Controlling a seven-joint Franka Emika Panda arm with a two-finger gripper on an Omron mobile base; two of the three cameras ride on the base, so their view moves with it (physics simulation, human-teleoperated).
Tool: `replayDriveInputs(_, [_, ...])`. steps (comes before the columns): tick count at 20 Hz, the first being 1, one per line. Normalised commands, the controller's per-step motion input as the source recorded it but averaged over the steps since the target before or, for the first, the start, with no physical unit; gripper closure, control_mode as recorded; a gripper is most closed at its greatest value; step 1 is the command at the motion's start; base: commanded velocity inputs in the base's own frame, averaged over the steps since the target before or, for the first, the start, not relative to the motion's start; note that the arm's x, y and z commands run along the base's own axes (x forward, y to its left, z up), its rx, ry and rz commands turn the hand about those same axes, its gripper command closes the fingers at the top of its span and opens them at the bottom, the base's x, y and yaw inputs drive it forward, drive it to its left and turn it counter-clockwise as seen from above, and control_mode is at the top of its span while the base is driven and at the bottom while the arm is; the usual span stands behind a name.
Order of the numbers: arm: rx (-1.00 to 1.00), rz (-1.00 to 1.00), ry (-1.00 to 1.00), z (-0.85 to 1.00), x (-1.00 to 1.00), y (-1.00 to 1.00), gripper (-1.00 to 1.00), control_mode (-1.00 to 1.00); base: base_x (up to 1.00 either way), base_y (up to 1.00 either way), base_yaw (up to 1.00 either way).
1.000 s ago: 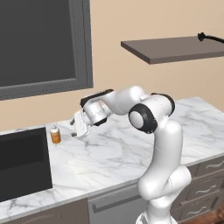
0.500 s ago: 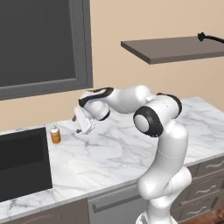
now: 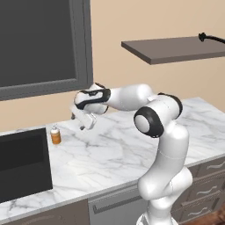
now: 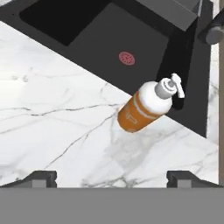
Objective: Locate and retrieve the soap dispenser and dish brush from the cabinet. Place them next to the sink.
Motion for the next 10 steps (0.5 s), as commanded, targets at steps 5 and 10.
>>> replayDriveInputs(5, [-0.1,0.21,-0.14,-0.06,0.01,-0.19,-1.0,-1.0,0.0,0.0,0.0])
replayDriveInputs(10, [0.0,0.38,-0.06,0.03,0.15,-0.26,-1.0,-1.0,0.0,0.0,0.0])
